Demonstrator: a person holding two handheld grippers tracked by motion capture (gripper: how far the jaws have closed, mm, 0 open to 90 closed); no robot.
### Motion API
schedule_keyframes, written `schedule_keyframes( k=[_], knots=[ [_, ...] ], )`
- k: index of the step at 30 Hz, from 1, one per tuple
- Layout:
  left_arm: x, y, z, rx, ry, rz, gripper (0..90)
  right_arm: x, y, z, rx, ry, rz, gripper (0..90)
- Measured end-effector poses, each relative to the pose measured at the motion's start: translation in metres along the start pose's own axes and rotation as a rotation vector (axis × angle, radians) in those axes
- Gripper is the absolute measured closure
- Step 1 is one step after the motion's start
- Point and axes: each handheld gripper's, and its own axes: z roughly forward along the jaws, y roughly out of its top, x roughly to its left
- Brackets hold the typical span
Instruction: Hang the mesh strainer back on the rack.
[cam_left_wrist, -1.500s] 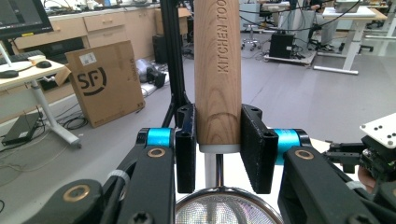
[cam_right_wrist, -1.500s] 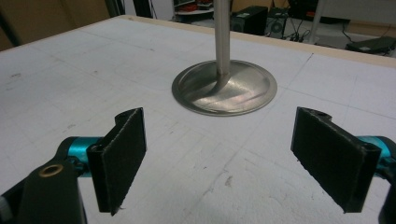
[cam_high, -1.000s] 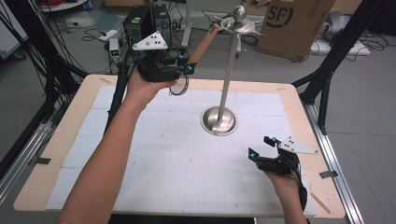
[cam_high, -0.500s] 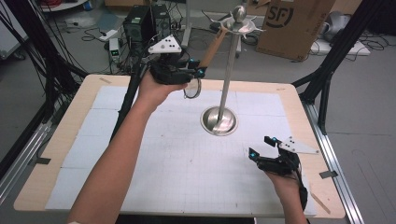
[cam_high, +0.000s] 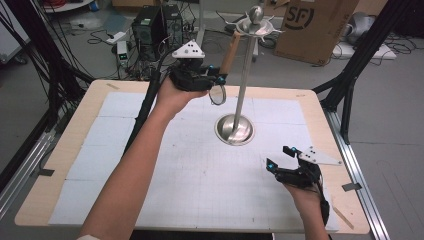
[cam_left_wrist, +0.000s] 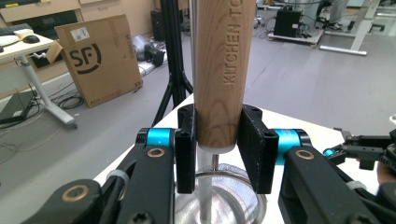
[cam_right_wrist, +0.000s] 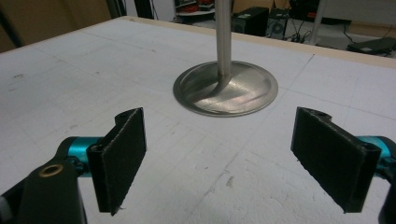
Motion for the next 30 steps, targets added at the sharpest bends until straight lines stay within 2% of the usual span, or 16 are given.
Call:
schedule_keyframes(
  k=[12,15,19,30],
  knots=[
    [-0.003,0.003,0.008,0.020,0.008,0.007,68.2,0.000,0.000,0.001,0.004,0.001,0.001,17.4],
    [-0.002,0.002,0.008,0.044,0.019,-0.003,57.6,0.000,0.000,0.000,0.006,0.003,0.005,17.3],
    [0.001,0.001,0.003,0.064,0.021,-0.023,47.9,0.000,0.000,0.000,0.006,0.004,0.004,17.3],
    [0.003,-0.009,-0.015,0.063,-0.016,-0.038,43.7,0.002,0.000,0.001,0.008,0.003,-0.003,17.3]
  ],
)
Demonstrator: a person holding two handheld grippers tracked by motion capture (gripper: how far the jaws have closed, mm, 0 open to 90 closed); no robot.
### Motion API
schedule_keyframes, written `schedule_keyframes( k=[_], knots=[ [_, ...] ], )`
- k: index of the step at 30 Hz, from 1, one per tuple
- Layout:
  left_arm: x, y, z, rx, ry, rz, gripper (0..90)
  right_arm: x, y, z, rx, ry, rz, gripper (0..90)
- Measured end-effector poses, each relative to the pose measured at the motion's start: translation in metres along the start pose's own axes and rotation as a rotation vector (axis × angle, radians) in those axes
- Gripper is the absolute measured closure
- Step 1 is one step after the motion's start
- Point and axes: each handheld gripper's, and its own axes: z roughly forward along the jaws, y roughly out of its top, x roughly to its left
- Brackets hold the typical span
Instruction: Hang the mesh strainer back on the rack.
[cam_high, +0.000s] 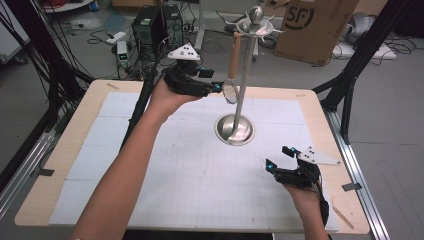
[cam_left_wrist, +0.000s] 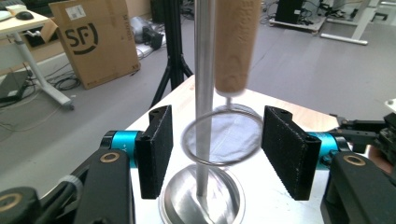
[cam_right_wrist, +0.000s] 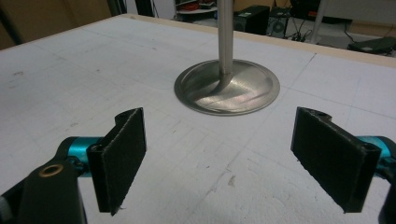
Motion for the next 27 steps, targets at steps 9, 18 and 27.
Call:
schedule_keyframes(
  k=[9,18,27],
  knots=[
    [0.002,-0.022,-0.018,-0.010,-0.010,-0.025,38.6,0.001,0.000,0.001,0.006,0.000,0.000,17.4],
    [0.005,-0.046,-0.039,-0.029,-0.010,-0.053,33.5,0.002,0.000,0.002,0.007,-0.001,-0.009,17.4],
    [0.002,-0.066,-0.057,-0.046,-0.013,-0.052,30.6,0.003,0.000,0.004,0.014,0.001,-0.006,17.4]
  ],
)
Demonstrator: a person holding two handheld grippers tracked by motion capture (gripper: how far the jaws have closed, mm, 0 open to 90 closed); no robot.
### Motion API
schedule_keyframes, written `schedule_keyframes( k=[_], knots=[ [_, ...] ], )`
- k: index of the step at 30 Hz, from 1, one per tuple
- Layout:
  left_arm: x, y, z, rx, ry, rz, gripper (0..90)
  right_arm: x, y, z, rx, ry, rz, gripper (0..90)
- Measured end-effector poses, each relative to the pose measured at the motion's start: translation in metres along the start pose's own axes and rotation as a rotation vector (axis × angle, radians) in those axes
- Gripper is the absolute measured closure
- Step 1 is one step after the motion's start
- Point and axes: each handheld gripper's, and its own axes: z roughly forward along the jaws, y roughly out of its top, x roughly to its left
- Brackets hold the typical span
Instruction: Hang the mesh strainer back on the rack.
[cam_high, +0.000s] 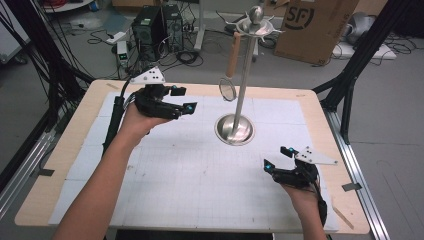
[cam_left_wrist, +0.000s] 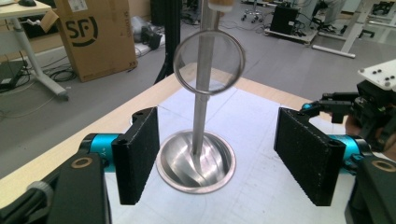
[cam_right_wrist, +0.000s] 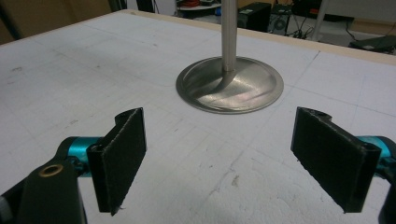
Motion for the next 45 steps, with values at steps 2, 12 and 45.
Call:
schedule_keyframes(
  k=[2,12,45],
  knots=[
    [0.000,-0.005,-0.004,-0.003,-0.004,0.005,29.9,0.000,0.000,0.000,0.001,-0.001,-0.002,17.4],
    [-0.002,-0.037,-0.021,-0.010,0.000,0.006,25.6,0.000,0.000,0.001,0.007,-0.001,-0.002,17.3],
    [-0.038,-0.126,-0.072,-0.006,0.092,0.009,18.2,-0.001,-0.001,0.002,0.007,-0.002,0.001,17.4]
  ],
)
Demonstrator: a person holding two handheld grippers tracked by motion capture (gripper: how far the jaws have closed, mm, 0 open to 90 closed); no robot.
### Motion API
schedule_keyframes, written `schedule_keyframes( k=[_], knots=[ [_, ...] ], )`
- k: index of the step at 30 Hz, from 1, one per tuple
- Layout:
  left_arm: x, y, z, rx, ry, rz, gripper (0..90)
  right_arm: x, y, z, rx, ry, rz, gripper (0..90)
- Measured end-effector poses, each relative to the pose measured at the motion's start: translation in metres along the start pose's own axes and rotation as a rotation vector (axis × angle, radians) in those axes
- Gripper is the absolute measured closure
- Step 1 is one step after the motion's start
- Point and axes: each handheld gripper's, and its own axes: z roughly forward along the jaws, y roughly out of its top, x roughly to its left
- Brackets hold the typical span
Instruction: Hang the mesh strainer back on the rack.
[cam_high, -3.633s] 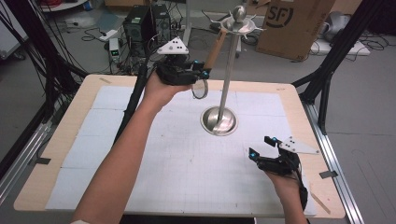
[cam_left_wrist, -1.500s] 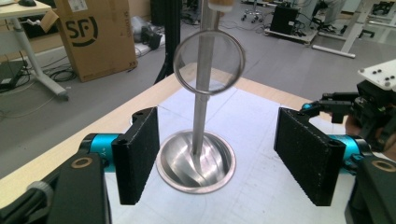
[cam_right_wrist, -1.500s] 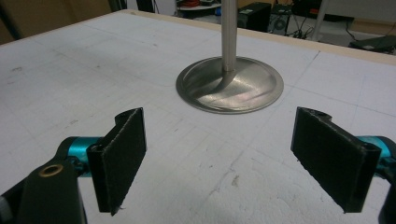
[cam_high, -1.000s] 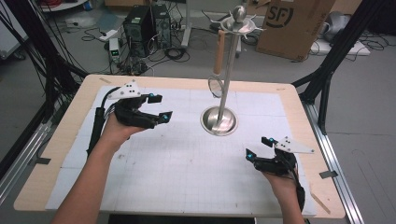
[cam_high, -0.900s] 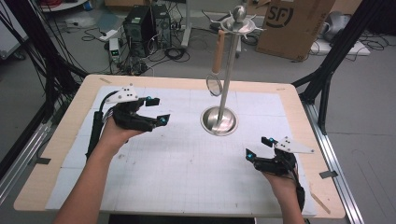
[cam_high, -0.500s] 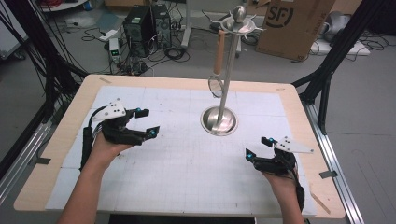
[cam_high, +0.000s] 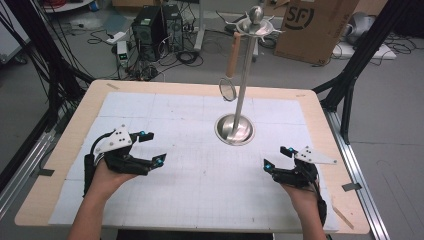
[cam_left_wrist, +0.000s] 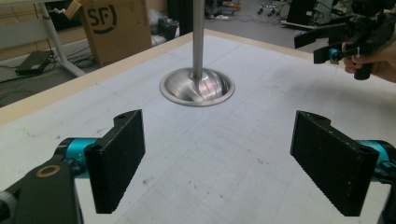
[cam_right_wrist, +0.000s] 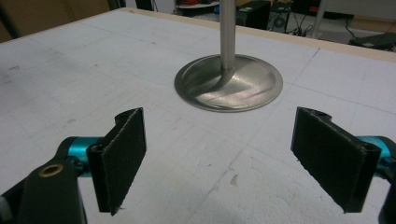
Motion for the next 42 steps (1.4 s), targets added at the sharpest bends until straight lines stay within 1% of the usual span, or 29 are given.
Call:
schedule_keyframes(
  k=[3,4,7,9,11,13,14,16,18,19,24,27,29,34,42],
  knots=[
    [-0.002,-0.003,-0.002,0.011,0.005,-0.006,17.8,0.000,0.000,0.000,0.001,-0.001,-0.002,17.3],
    [-0.003,-0.004,-0.003,0.016,0.008,-0.001,17.8,0.000,0.000,0.000,0.002,-0.001,-0.003,17.3],
    [-0.005,-0.010,-0.003,0.017,0.003,-0.014,16.9,0.000,0.000,0.000,-0.001,0.001,-0.004,17.3],
    [-0.005,-0.013,-0.003,0.023,0.010,-0.021,16.7,0.000,0.000,0.001,-0.001,0.002,-0.009,17.4],
    [-0.003,-0.016,-0.002,0.028,0.013,-0.030,16.3,0.001,0.000,0.001,0.003,0.002,-0.009,17.4],
    [-0.001,-0.018,-0.001,0.035,0.020,-0.028,15.8,0.000,0.001,0.000,-0.007,-0.002,-0.010,17.4],
    [-0.001,-0.019,-0.001,0.037,0.028,-0.026,15.6,0.000,0.001,0.000,-0.008,-0.001,-0.013,17.3],
    [0.001,-0.020,-0.001,0.037,0.029,-0.018,14.9,-0.001,0.000,0.001,-0.002,-0.002,-0.007,17.4],
    [0.002,-0.021,-0.003,0.032,0.026,-0.018,14.5,-0.002,0.000,0.002,0.005,0.002,-0.007,17.3],
    [0.002,-0.023,-0.004,0.028,0.033,-0.023,14.4,-0.002,0.000,0.003,0.007,0.005,0.000,17.3],
    [0.009,-0.031,-0.011,0.031,0.054,-0.043,14.3,-0.002,0.000,0.002,-0.001,0.009,0.001,17.3],
    [0.010,-0.035,-0.015,0.030,0.054,-0.046,14.3,-0.001,0.000,0.003,0.006,0.009,0.001,17.2],
    [0.010,-0.037,-0.016,0.025,0.050,-0.054,14.3,-0.001,0.000,0.004,0.008,0.008,-0.006,17.2],
    [0.009,-0.038,-0.015,0.029,0.053,-0.047,14.3,0.001,-0.001,0.004,0.017,0.003,-0.008,17.2],
    [0.009,-0.038,-0.016,0.021,0.055,-0.057,14.3,0.001,0.000,0.006,0.018,0.008,-0.012,17.2]
  ],
)
